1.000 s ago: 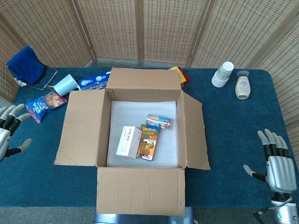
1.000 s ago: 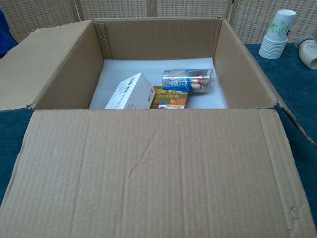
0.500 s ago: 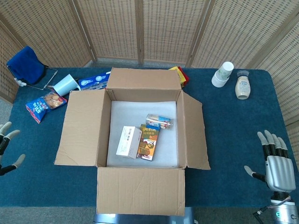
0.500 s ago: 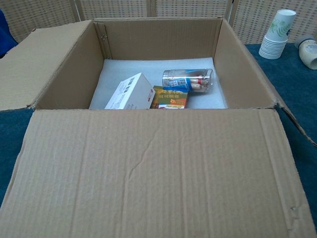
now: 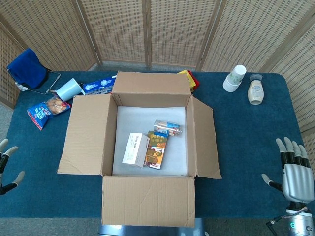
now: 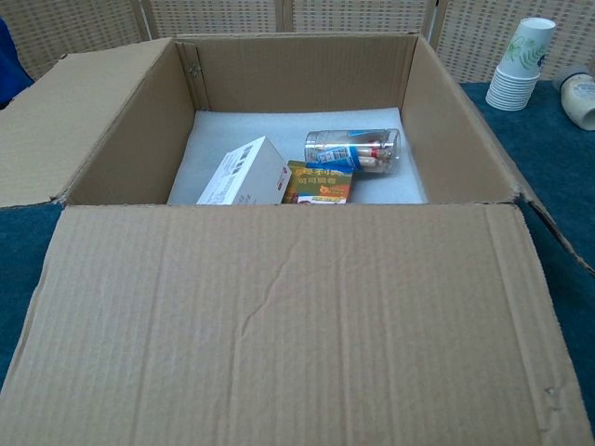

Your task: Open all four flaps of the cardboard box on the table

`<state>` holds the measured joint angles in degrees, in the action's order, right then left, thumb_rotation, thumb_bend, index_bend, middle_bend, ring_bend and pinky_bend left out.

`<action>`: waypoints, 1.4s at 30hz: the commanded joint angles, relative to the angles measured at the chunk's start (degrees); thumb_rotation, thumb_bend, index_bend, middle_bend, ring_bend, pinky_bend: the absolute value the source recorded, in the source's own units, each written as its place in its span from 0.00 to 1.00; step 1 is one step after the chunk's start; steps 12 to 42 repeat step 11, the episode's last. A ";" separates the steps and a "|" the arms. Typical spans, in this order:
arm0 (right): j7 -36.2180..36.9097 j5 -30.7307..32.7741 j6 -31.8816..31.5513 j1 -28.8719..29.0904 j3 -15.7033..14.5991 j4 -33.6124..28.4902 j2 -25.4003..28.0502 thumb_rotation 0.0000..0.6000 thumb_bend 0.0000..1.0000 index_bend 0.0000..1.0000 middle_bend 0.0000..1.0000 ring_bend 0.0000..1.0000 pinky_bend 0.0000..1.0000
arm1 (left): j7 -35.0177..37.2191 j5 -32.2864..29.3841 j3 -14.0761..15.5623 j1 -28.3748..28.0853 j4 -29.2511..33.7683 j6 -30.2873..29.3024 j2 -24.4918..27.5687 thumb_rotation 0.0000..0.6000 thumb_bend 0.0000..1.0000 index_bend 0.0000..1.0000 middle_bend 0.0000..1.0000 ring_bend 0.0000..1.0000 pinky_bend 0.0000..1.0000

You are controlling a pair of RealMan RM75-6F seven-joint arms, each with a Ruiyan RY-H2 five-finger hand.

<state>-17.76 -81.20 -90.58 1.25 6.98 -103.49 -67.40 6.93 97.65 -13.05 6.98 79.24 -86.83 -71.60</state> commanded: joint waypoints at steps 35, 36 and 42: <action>2.33 1.43 3.53 1.26 -0.33 2.06 -0.55 1.00 0.00 0.00 0.00 0.00 0.00 | -3.63 -3.66 3.76 -0.09 5.14 -1.58 2.88 1.00 0.14 0.18 0.00 0.00 0.00; 2.33 1.43 3.53 1.26 -0.33 2.06 -0.55 1.00 0.00 0.00 0.00 0.00 0.00 | -3.63 -3.66 3.76 -0.09 5.14 -1.58 2.88 1.00 0.14 0.18 0.00 0.00 0.00; 2.33 1.43 3.53 1.26 -0.33 2.06 -0.55 1.00 0.00 0.00 0.00 0.00 0.00 | -3.63 -3.66 3.76 -0.09 5.14 -1.58 2.88 1.00 0.14 0.18 0.00 0.00 0.00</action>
